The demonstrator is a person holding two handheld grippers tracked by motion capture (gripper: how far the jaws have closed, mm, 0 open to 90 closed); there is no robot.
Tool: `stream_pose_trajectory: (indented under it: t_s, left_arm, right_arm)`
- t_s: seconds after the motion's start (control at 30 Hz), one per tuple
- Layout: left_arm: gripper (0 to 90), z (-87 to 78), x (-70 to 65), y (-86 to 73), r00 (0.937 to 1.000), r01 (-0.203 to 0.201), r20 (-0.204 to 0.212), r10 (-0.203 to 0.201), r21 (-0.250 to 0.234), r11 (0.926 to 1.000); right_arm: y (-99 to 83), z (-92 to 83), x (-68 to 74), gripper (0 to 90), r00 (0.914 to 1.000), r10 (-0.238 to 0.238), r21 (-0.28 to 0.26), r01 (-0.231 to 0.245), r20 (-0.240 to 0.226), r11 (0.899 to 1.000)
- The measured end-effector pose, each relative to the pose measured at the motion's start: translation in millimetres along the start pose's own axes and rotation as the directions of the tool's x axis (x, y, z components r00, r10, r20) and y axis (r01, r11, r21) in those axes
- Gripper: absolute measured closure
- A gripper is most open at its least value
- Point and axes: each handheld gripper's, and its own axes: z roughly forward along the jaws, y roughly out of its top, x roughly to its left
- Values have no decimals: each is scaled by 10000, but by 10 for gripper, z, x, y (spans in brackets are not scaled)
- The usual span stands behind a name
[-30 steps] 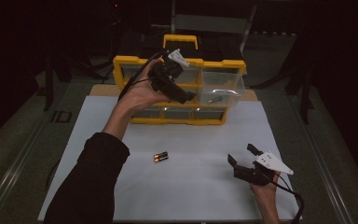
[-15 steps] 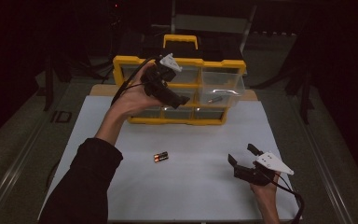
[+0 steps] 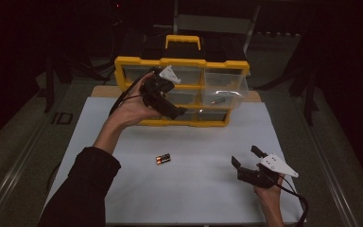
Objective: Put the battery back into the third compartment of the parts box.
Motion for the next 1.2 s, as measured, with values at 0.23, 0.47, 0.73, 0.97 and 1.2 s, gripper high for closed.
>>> stream_pose_trajectory:
  t_s: [0.23,0.47,0.73,0.97,1.2]
  left_arm:
    - [80,47,-38,-73,10000,-82,3,82,146,9999]
    - [80,96,-35,-152,10000,42,15,-43,288,9996]
    - [78,145,-27,-267,9997,249,66,-252,381,9990]
    - [76,205,-33,-353,9993,361,93,-366,471,9982]
    - [70,294,-81,-463,9992,380,121,-389,678,9970]
  right_arm:
    - [0,-2,1,115,10000,44,16,-44,-7,10000]
    - [0,-3,2,115,10000,43,11,-43,-10,10000]
    - [1,-4,2,115,10000,54,5,-54,-23,10000]
    - [1,-6,0,115,10000,70,1,-70,-11,10000]
    - [0,-7,-4,115,10000,66,-24,-66,0,10000]
